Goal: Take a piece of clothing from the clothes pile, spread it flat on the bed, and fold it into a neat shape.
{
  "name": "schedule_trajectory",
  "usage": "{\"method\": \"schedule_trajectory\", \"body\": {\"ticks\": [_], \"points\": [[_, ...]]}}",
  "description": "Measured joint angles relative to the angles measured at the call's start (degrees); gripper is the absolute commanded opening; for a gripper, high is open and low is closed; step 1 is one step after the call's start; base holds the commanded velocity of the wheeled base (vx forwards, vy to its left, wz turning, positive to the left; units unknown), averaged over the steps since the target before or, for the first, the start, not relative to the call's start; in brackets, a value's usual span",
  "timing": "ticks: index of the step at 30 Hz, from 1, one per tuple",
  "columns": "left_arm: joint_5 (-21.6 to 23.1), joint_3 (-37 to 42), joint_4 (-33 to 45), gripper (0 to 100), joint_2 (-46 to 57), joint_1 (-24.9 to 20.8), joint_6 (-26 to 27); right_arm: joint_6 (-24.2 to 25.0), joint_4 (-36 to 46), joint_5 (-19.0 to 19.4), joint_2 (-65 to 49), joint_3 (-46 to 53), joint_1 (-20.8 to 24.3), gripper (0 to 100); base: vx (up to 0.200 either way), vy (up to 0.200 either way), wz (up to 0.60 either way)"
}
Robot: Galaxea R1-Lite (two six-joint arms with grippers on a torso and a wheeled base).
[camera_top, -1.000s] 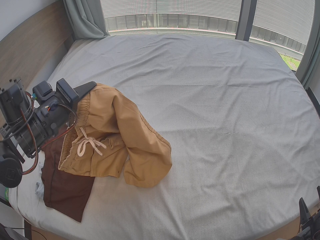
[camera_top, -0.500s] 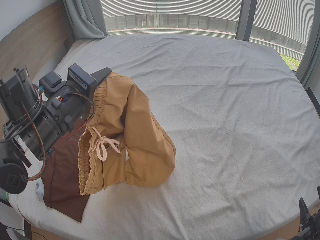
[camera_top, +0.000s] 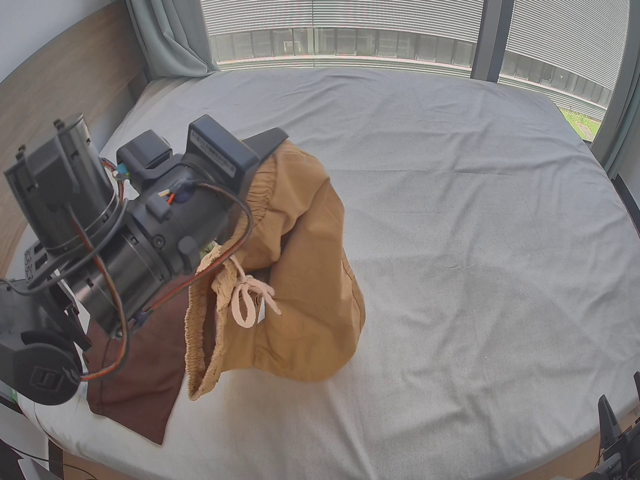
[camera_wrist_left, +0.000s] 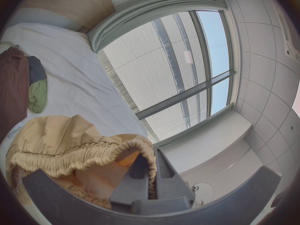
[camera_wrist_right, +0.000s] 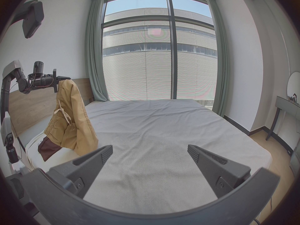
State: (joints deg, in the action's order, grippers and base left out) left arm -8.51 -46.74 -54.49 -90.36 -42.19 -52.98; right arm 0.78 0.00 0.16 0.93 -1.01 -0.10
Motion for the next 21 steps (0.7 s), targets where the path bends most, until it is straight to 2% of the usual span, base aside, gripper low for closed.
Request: {"method": "schedule_trajectory", "body": {"ticks": [21], "points": [[0.2, -13.5, 0.3, 0, -12.9, -9.0, -0.5, 0.0, 0.0, 0.0, 0.0, 0.0, 0.0, 100, 0.000, 0.000, 0.00]]}}
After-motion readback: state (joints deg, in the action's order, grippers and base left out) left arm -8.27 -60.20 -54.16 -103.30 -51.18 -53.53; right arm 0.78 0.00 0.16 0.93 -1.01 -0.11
